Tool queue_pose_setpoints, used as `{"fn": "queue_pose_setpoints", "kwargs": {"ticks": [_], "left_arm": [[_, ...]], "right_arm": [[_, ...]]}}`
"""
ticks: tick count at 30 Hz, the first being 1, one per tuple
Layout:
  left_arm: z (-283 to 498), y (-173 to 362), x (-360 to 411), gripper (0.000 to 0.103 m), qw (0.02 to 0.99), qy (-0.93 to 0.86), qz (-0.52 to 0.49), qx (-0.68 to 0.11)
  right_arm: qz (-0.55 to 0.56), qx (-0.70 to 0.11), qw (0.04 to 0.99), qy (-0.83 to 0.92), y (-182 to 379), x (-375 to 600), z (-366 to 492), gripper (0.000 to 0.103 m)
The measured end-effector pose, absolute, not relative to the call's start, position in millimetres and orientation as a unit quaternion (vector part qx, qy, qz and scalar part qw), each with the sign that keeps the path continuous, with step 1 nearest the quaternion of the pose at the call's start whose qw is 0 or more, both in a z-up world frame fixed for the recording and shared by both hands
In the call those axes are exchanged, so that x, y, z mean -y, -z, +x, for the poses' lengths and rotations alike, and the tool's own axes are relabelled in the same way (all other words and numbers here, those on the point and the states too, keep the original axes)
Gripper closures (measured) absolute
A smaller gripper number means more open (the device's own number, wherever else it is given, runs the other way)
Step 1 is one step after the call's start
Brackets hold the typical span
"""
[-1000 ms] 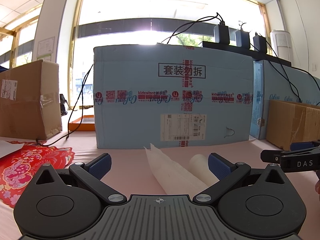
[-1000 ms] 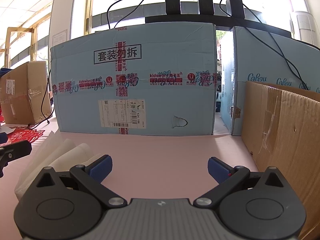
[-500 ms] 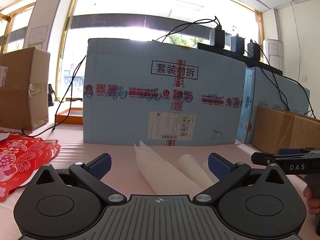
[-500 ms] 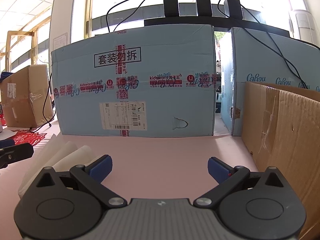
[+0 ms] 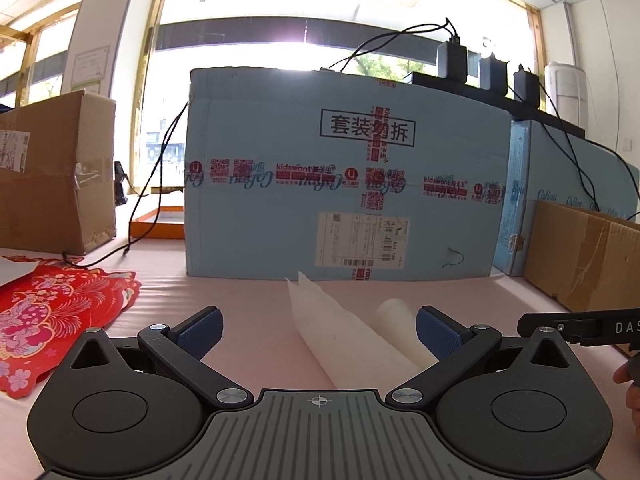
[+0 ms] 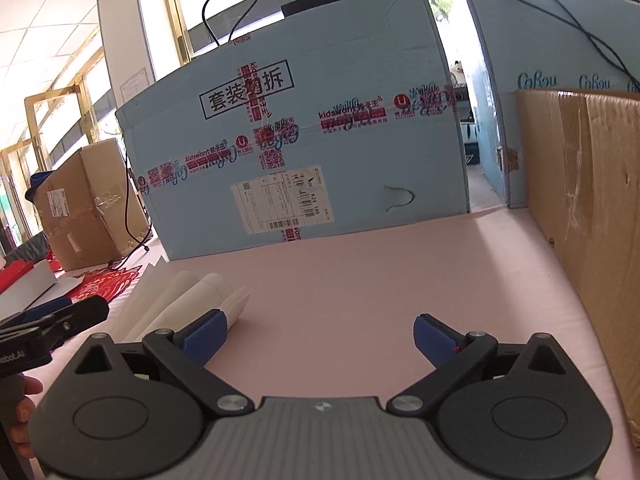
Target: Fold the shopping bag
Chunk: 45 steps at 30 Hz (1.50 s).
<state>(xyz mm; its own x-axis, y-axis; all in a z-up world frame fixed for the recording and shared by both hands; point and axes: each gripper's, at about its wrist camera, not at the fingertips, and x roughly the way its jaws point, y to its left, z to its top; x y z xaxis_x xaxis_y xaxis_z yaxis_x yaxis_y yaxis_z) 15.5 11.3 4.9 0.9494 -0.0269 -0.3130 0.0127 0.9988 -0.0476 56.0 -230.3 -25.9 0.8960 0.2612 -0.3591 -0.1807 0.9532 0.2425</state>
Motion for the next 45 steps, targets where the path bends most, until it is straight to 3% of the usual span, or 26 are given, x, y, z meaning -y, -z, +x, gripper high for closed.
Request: {"fn": "queue_pose_setpoints", "kwargs": {"ticks": [9, 19, 37, 45], "left_arm": [[32.0, -16.3, -7.4, 0.0, 0.986, -0.002, -0.001, -0.168], [47.7, -1.2, -6.7, 0.0, 0.974, 0.0, 0.034, -0.223], [-9.5, 16.7, 2.8, 0.0, 0.954, 0.004, 0.101, -0.281], [-32.1, -4.6, 25.0, 0.0, 0.97, -0.039, 0.153, -0.183]], "right_arm": [[0.17, -0.256, 0.933, -0.185, 38.5, 232.8, 67.6, 0.021], [0.179, -0.267, 0.92, -0.223, 40.6, 226.3, 72.1, 0.032], [0.186, -0.263, 0.908, -0.268, 41.9, 220.5, 68.1, 0.032], [0.192, -0.245, 0.909, -0.276, 38.4, 222.7, 62.2, 0.029]]}}
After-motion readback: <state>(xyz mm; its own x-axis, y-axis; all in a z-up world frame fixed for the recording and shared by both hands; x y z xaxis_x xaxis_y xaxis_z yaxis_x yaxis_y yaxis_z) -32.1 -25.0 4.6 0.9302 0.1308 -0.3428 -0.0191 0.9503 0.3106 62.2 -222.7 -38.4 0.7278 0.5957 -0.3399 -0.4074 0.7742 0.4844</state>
